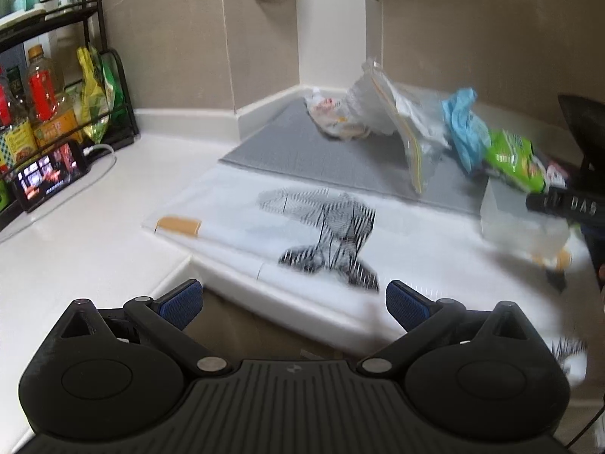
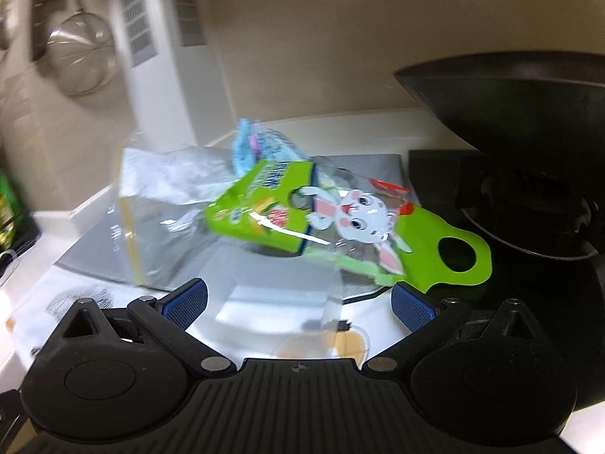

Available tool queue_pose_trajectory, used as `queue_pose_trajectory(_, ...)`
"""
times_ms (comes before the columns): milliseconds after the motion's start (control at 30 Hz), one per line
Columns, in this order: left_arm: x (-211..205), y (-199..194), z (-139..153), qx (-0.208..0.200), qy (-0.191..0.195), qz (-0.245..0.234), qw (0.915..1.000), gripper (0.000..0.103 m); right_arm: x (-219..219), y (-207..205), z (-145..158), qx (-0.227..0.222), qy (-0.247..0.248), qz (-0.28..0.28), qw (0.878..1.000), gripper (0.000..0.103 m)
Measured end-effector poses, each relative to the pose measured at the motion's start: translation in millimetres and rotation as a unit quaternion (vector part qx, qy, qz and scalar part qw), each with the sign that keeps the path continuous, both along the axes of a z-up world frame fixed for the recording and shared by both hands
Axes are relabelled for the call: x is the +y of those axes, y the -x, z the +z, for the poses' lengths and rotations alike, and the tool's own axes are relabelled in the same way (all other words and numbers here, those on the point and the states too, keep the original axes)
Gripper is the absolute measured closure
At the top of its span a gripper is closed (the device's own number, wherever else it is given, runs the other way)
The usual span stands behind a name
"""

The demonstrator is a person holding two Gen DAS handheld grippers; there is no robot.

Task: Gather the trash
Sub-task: 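Reach the left tool to the clear zip bag and close on it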

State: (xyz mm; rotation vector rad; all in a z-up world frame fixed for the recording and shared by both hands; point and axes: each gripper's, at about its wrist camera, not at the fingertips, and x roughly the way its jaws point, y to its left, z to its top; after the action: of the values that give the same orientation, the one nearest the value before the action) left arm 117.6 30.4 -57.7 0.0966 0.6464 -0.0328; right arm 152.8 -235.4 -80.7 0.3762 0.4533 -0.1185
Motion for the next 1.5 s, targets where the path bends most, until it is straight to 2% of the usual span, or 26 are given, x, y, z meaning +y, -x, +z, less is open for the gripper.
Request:
queue_pose_trajectory(100, -9, -15, 9, -0.017, 0.01, -0.003, 0.9998, 0.0, -3, -8, -3, 0.015, 0.007, -0.01, 1.0, 0.0)
queue_pose_trajectory(267, -29, -62, 24, -0.021, 0.065, -0.042, 0.9968, 0.0, 3, -13, -9, 0.036, 0.034, -0.001, 0.999, 0.0)
queue_pose_trajectory(467, -66, -150, 14, 0.026, 0.09, -0.071, 0.9931, 0.0, 8, -13, -14, 0.058, 0.028, 0.009, 0.998, 0.0)
queue_pose_trajectory(567, -79, -183, 2, 0.05, 0.101, -0.055, 0.9921, 0.0, 10, -14, -14, 0.061, 0.029, 0.012, 0.998, 0.0)
queue_pose_trajectory(800, -101, -215, -3, 0.071, 0.109, -0.051, 0.9902, 0.001, 4, -23, -18, 0.072, 0.004, 0.009, 0.997, 0.0)
queue_pose_trajectory(867, -99, -211, 3, 0.065, 0.105, -0.055, 0.9909, 0.028, 4, -26, -16, 0.073, 0.0, 0.005, 0.997, 0.0)
queue_pose_trajectory(900, -99, -210, 4, 0.067, 0.099, -0.056, 0.9912, 0.067, 4, -25, -16, 0.071, -0.003, 0.001, 0.997, 0.001)
queue_pose_trajectory(933, -97, -209, 4, 0.079, 0.095, -0.056, 0.9908, 0.091, 4, -24, -15, 0.067, -0.006, -0.007, 0.998, 0.01)
queue_pose_trajectory(967, -92, -208, 3, 0.089, 0.1, -0.052, 0.9896, 0.093, 4, -21, -15, 0.068, -0.004, -0.02, 0.997, 0.025)
queue_pose_trajectory(1000, -86, -203, 3, 0.089, 0.109, -0.049, 0.9888, 0.095, 5, -19, -15, 0.07, 0.002, -0.03, 0.997, 0.032)
queue_pose_trajectory(1067, -72, -191, 6, 0.081, 0.114, -0.048, 0.989, 0.097, 7, -14, -15, 0.068, 0.009, -0.026, 0.997, 0.074)
queue_pose_trajectory(1233, -30, -153, 15, 0.074, 0.142, -0.049, 0.986, 0.1, 11, 4, -15, 0.057, -0.012, 0.014, 0.998, 0.098)
queue_pose_trajectory(1367, -1, -121, 21, 0.054, 0.14, -0.037, 0.988, 0.1, 17, 17, -12, 0.044, -0.014, 0.037, 0.998, 0.099)
queue_pose_trajectory(1467, 13, -104, 27, 0.026, 0.113, -0.017, 0.9931, 0.1, 22, 23, -10, 0.037, -0.006, 0.043, 0.998, 0.099)
queue_pose_trajectory(1500, 13, -100, 30, 0.012, 0.091, -0.009, 0.9958, 0.1, 24, 24, -9, 0.036, -0.006, 0.045, 0.998, 0.099)
